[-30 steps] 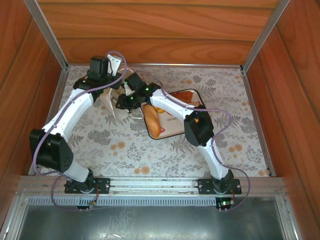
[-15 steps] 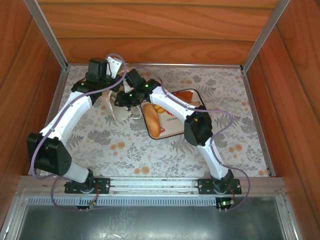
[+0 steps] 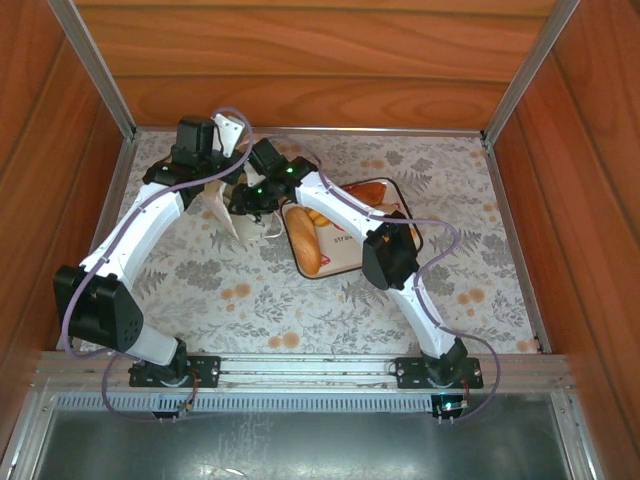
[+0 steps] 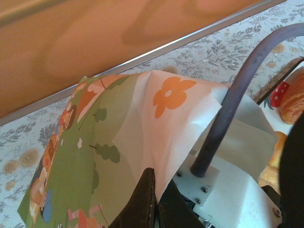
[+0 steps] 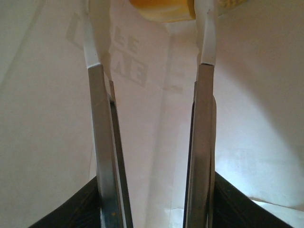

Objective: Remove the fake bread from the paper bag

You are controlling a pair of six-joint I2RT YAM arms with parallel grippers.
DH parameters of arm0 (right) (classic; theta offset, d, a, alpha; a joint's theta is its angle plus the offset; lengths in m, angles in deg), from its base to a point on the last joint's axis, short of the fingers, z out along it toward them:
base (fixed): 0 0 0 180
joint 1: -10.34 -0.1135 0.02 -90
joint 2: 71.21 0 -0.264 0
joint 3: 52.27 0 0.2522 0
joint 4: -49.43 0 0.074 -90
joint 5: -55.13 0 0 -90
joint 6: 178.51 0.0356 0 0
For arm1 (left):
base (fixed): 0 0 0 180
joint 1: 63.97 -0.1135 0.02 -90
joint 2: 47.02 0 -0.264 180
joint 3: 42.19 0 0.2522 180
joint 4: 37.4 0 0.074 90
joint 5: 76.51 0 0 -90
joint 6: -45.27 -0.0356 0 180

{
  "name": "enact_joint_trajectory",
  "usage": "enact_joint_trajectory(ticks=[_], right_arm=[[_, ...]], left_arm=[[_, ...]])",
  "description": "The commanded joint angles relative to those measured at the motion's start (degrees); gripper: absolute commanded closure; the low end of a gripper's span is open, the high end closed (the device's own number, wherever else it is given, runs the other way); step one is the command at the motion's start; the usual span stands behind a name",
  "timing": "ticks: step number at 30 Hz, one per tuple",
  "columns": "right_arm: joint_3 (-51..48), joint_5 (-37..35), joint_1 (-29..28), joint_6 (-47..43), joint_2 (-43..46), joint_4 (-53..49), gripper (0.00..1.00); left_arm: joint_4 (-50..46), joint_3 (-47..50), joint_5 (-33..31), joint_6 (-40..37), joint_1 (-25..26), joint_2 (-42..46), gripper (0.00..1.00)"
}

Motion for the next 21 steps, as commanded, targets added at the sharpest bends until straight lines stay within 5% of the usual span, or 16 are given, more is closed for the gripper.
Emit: enact_joint_trajectory(ticks=[1,4,6,17,21], right_arm=[[2.97,1.57,-0.25,-1.40,-1.98,-1.20,0.48],[4.59,0.88,-0.21,-1.59,-2.85,-2.29,0.57],[4.57,0.48,-0.21,-1.76,-2.75,-2.37,0.77],[-1.54,-1.30,-0.12,-1.64,4.12,0.55,0.99],[-6.05,-2.82,0.08,-1.09,7.83,3.15,1.00]], left_arm=[[1.08,0.40,3.68,-0.66,0.28,2.15,1.00],[1.11,0.39,3.62,-0.50,0.28,2.17,1.00],[1.10,0.47,3.27,-0.56,0.30,2.23,1.00],[1.11,1.42,-1.86,-0.13,0.30,2.44,1.00],[1.11,1.97,-3.34,-0.41,0.31,3.00,1.00]])
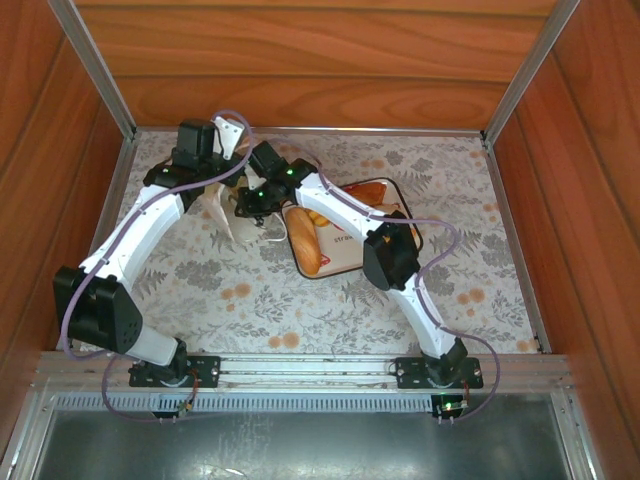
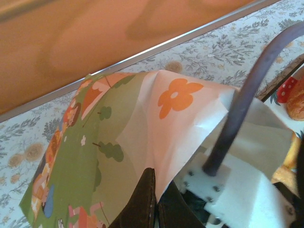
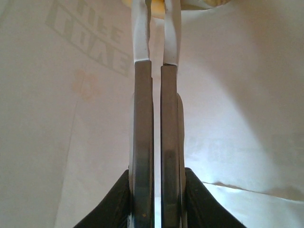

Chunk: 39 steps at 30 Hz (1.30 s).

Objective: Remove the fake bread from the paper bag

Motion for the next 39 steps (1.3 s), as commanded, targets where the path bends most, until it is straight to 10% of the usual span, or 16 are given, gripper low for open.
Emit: enact_joint_trajectory(ticks=[1,39], right_arm=[[-2.97,-1.46,0.11,0.29,6.04,3.03,1.00],[-20.03,5.01,3.71,2.85,23.59,6.19,1.00]], left_arm=[[1.00,0.59,-1.65,-0.42,0.30,2.21,1.00],[1.01,-3.71,-12.92,4.18,0.28,-3.06,1.00]])
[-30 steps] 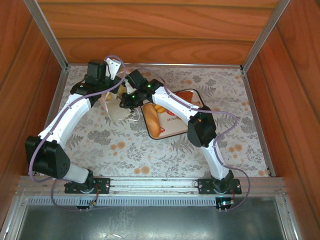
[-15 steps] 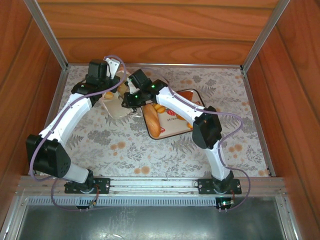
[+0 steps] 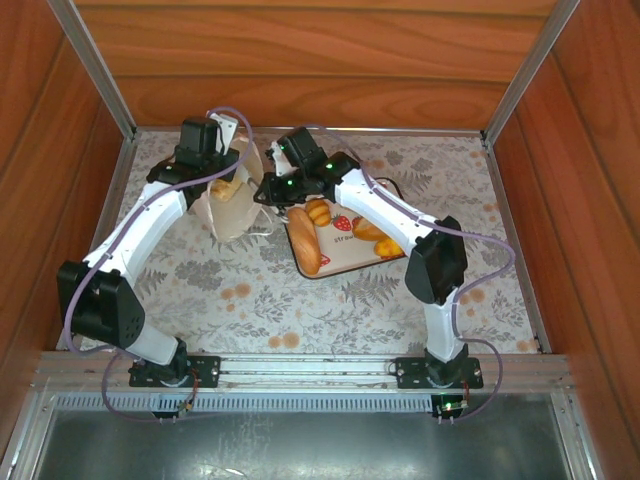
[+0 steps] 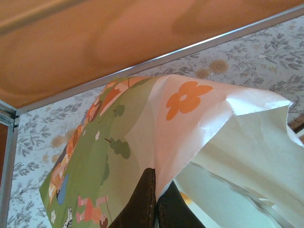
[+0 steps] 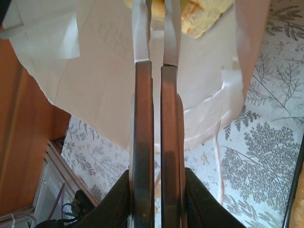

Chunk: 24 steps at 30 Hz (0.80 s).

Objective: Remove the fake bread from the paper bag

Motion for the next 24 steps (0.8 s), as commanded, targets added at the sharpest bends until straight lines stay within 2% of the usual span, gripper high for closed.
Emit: enact_joint_trajectory(ticks=[1,13,24], right_arm=[[-1.79,3.08,0.37,-0.13,4.09,0.38,1.00],[-12.84,5.97,1.69,0.62,14.77,2.26,1.00],[-27.89,7.14,4.48,4.00,29.69,7.07,1.00]], left_arm=[[0.32,-2.26,-1.61,1.25,0.28,-1.06,1.00],[0.32,-4.70,-3.32,3.40,0.22,-3.45,1.00],[0.24,-6.08,-4.38,3.10,0.27,-4.69,1.00]])
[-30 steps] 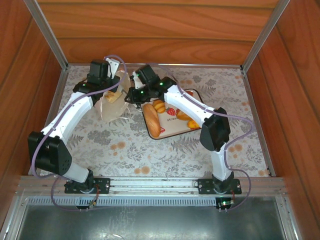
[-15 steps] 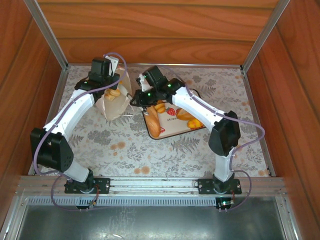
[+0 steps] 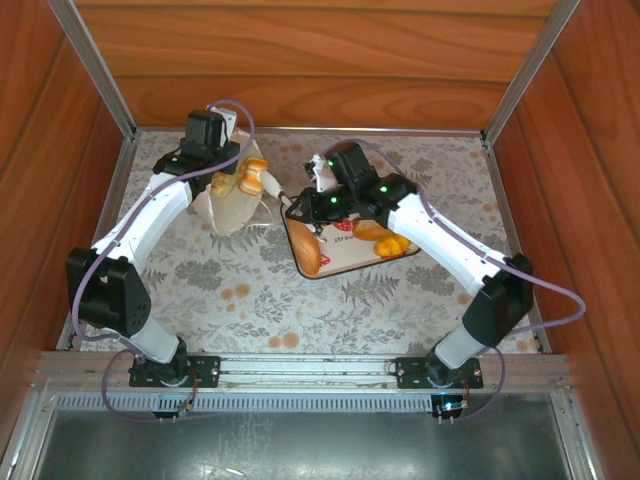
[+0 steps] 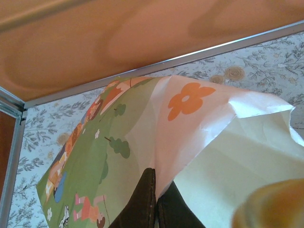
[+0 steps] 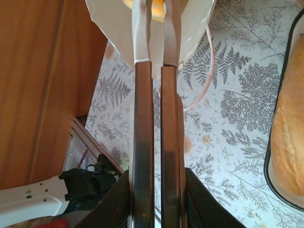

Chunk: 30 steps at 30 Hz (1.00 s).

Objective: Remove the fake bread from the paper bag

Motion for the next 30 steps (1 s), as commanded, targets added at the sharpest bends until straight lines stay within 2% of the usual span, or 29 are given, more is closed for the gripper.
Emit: enact_joint_trajectory(ticks=[1,7,17,25,30], right_arm=[[-4.02,2.68,1.22,1.94,5.75,4.69,1.00],[-14.16,2.91,4.68,6.35,18.35,8.02,1.00],[-27.96,-6.52,9.50,11.73,37.66,-3.04,1.00],[-37.75,-5.75,10.06,16.74,44.88,-3.55,1.00],[-42.30,-4.14,10.13,18.59,45.90,-2.33,1.00]], left_arm=[[0.29,-2.43,-1.26,0.16,0.21,-0.56,1.00],[0.08,-2.86,-2.66,-0.10,0.19,-0.91,1.00],[0.07,-3.21,-2.21,0.98,0.24,-0.29,1.00],[0.05,-2.88,-1.09,1.99,0.23,-0.03,1.00],[0.16,-2.42,0.42,2.45,0.26,0.31,1.00]])
